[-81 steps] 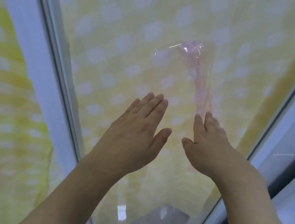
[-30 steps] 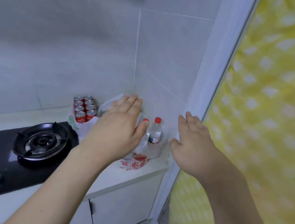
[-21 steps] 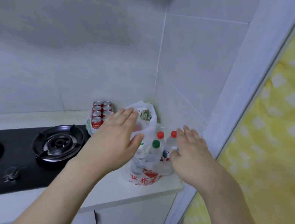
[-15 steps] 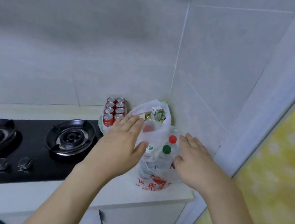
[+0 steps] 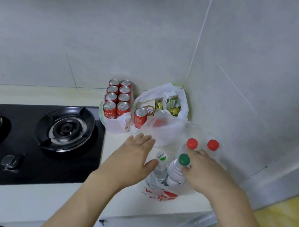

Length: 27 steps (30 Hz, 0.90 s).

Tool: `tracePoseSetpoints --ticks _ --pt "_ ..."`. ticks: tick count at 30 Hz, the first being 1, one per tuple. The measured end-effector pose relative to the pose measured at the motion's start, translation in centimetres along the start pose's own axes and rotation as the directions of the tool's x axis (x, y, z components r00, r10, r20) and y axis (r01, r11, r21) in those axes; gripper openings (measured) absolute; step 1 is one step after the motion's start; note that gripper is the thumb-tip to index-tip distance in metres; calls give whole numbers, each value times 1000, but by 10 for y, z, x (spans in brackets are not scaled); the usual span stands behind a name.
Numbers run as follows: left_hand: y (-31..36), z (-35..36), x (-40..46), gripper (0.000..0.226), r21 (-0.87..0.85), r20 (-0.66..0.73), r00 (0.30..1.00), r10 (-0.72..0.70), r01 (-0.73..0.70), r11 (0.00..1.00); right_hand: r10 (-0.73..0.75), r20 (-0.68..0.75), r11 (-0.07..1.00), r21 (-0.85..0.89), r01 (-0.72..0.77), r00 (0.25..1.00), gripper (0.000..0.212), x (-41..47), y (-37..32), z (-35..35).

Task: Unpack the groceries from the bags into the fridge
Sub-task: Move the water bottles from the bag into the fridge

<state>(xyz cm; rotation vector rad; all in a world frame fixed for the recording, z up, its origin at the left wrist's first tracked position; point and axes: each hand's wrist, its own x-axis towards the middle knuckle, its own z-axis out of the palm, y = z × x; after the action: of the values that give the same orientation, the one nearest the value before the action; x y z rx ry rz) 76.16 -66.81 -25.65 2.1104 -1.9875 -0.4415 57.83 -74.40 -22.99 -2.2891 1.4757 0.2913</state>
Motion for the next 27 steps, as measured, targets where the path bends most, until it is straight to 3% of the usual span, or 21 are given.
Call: tracePoseSetpoints --ticks 6,14,21,27 --pt "-7 29 29 64 -64 73 997 18 -13 998 4 37 1000 -30 -3 999 14 38 9 9" --pt "-12 52 37 46 -157 -1 1000 -11 11 987 -62 -2 994 -89 62 998 19 65 12 15" --pt "-11 66 39 35 -253 -60 995 -74 56 966 -106 -64 994 -29 104 992 32 72 19 26" --pt "-9 62 38 37 -257 -153 981 -116 74 964 -155 -172 982 85 171 973 21 74 23 29"
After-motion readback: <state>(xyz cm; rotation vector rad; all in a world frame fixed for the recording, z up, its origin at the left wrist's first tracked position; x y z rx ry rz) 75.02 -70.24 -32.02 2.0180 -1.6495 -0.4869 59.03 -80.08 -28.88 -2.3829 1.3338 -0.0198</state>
